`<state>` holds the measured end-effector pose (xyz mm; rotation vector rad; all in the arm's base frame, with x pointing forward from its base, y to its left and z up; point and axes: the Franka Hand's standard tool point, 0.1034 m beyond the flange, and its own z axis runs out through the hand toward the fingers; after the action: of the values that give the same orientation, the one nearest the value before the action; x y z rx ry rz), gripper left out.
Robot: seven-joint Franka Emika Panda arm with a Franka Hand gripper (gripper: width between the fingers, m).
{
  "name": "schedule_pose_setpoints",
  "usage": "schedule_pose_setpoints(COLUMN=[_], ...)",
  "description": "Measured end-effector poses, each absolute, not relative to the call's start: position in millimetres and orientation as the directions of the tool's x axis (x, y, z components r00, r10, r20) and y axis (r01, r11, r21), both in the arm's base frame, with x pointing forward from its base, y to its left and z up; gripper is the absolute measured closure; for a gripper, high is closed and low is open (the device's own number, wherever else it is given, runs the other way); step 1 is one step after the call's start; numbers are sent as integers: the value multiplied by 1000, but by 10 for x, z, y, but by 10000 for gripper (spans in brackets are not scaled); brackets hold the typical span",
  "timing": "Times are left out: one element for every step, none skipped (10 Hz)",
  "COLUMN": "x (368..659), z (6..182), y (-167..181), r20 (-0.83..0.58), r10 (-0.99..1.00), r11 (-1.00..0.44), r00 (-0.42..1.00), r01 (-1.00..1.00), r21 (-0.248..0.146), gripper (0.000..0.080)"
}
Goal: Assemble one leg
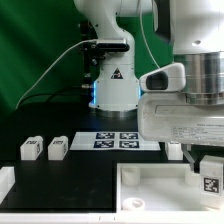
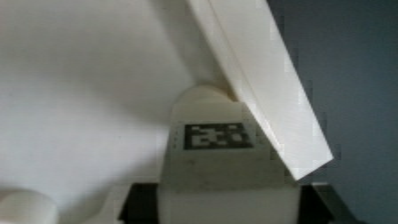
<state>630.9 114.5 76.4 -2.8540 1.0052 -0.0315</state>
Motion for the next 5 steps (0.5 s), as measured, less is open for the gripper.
schedule_pose_setpoints(x=[6314,6311,6308,6298,6297], z=[766,760,764,751,738], y=[1142,1142,1127,1127,1139], r20=[-33,-41,-71,-113,-153], r10=[-746,-834,-939,-983,-987], r11=[-658,-544,-329,-132,68], r00=[665,550,336,142,-57], r01=[-745,-833,-939,-987,-995], r21=[-110,-105,-98,-92,-71], gripper=[509,509,509,509,508])
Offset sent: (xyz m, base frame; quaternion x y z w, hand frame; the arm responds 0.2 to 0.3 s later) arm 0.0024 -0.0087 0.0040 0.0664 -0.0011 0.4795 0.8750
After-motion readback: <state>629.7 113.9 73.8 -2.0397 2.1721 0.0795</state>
